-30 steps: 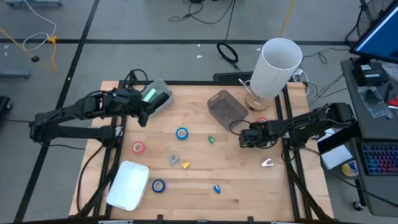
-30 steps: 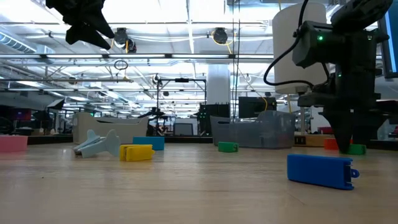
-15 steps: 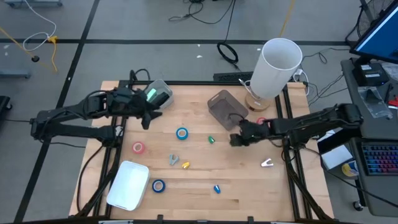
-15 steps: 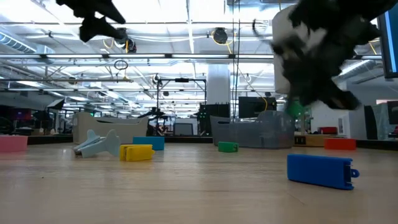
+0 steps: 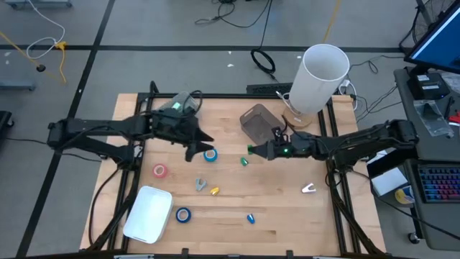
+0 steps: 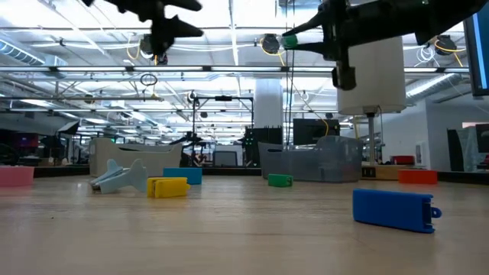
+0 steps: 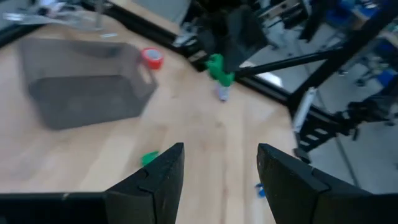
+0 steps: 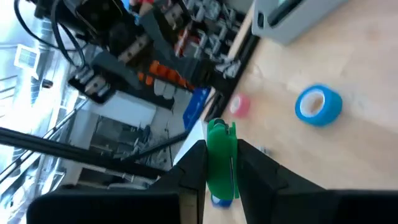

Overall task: Pick and place Stapler, Stapler remover, tape
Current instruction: Put the right green stapler into the gray bin

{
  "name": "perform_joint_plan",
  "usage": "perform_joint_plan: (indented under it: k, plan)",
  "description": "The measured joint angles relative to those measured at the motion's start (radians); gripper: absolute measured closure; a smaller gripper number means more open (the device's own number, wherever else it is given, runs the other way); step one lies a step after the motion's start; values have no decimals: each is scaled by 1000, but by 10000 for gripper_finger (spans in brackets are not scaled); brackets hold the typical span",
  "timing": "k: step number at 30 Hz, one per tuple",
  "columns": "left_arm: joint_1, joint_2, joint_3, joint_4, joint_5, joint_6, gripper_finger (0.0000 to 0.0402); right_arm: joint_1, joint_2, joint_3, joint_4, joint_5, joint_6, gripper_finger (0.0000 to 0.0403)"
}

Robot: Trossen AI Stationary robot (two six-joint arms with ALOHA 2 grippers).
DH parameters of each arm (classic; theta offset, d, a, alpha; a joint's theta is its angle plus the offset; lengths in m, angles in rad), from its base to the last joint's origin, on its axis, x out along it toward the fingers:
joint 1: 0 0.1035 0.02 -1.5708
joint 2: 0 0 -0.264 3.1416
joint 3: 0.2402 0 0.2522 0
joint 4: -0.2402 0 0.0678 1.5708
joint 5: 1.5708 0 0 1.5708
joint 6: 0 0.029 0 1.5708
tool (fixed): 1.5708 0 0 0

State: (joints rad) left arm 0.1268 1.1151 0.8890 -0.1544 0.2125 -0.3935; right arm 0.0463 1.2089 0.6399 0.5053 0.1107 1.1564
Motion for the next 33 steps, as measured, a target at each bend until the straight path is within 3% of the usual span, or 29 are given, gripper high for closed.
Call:
perform_joint_plan:
  k: [9, 20, 33]
  plan:
    - [0, 165, 0, 265, 126, -92, 202, 0, 147, 11, 310, 23, -79, 347]
    - [1, 248, 0, 362, 154, -197, 202, -7, 259, 155, 314, -11, -132, 347]
    - [1, 253, 0, 422, 149, -200, 202, -7, 281, 171, 306, -8, -95, 347]
